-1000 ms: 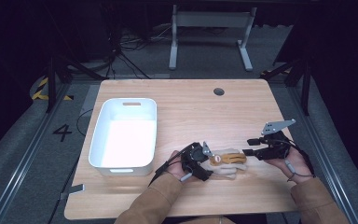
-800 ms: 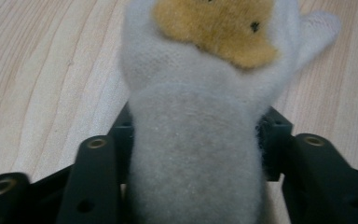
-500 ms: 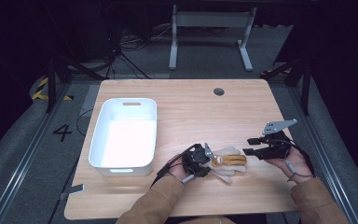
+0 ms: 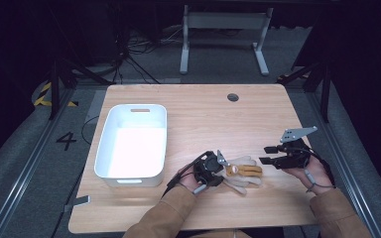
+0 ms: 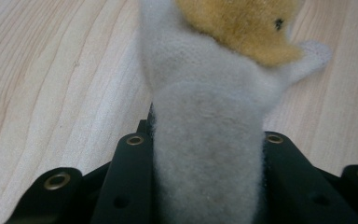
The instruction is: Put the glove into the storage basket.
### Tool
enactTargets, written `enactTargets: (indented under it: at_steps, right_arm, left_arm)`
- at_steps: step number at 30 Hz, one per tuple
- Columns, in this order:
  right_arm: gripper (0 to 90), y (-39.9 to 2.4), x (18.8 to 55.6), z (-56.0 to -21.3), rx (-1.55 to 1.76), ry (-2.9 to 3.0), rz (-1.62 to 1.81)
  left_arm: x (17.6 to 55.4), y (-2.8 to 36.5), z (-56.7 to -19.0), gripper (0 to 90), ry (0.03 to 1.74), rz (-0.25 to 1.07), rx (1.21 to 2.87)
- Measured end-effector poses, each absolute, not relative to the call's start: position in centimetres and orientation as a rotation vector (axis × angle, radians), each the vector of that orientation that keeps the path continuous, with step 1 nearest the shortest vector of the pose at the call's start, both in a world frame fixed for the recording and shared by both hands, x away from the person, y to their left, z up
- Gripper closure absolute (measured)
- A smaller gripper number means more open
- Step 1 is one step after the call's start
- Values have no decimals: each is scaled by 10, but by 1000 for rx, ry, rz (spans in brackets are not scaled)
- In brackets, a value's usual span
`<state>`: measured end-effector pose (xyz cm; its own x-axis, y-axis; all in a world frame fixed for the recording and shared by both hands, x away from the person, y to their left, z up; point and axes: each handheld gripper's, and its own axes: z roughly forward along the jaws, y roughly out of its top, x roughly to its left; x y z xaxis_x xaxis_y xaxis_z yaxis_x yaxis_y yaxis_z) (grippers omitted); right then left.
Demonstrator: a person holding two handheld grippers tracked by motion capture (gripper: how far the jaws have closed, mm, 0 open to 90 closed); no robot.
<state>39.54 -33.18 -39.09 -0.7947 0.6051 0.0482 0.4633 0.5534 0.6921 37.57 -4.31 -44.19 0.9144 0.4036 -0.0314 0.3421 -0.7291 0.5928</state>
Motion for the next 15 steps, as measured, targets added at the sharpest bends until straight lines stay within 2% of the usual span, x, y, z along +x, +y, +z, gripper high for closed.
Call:
enactTargets:
  at_steps: [15]
  right_arm:
    - [501,-337,397,-391,933,2573,1074]
  left_arm:
    - [373,-35,-423,703,548,104,2429]
